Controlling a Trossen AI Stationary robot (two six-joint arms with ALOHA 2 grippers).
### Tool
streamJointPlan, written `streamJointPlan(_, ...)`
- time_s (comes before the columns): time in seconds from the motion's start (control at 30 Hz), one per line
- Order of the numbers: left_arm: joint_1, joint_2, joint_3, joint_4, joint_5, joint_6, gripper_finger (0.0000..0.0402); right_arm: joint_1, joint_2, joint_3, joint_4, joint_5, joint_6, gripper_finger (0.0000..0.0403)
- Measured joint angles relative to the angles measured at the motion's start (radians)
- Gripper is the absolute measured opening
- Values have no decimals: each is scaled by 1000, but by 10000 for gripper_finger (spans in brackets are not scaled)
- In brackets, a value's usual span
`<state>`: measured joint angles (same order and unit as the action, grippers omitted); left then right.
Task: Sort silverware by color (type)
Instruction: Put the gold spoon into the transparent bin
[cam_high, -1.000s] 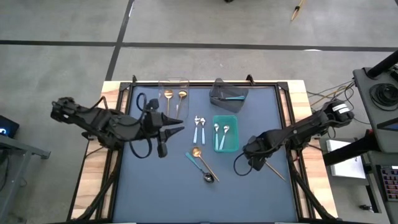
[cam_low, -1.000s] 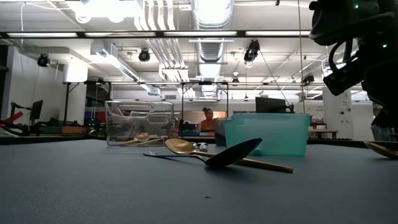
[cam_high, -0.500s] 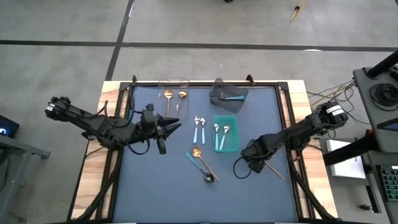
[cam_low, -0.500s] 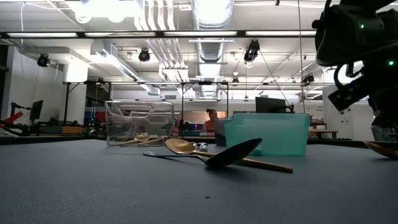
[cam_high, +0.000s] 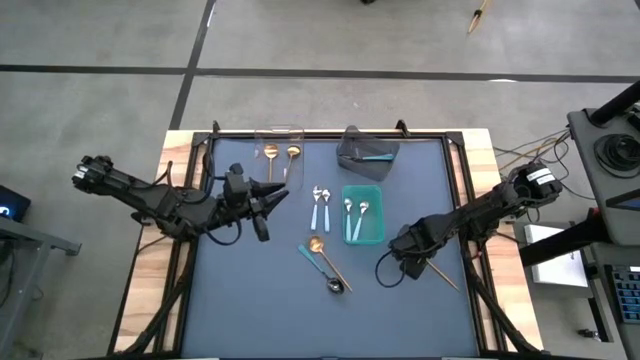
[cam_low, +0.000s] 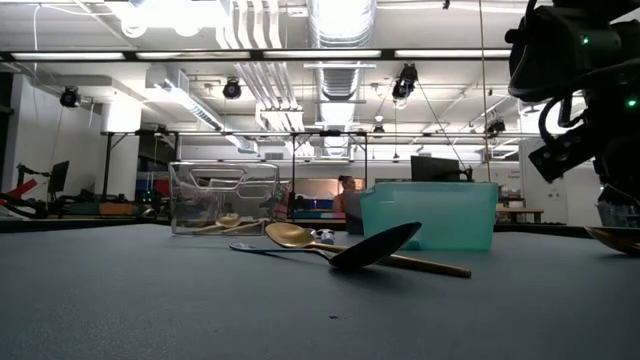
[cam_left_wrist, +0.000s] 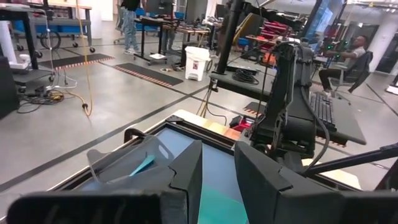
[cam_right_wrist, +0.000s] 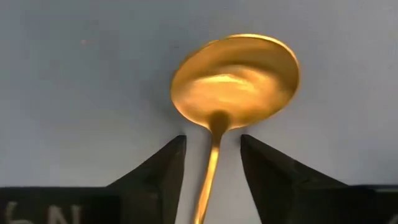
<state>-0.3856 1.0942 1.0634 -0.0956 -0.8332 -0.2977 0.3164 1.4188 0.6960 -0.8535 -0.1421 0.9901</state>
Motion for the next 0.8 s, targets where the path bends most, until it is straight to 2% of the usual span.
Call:
streamJointPlan(0.43,2,1,0,-1,-23,-9,77,0,1,0,29,0,1,20)
streamJointPlan(0.6,2,4,0,0,-25,-29,77,0,-32,-3,23,8,12,11)
streamJointPlan(0.8,4,13,0,23,-26,-37,77,0,-144,10,-28,62,73,10)
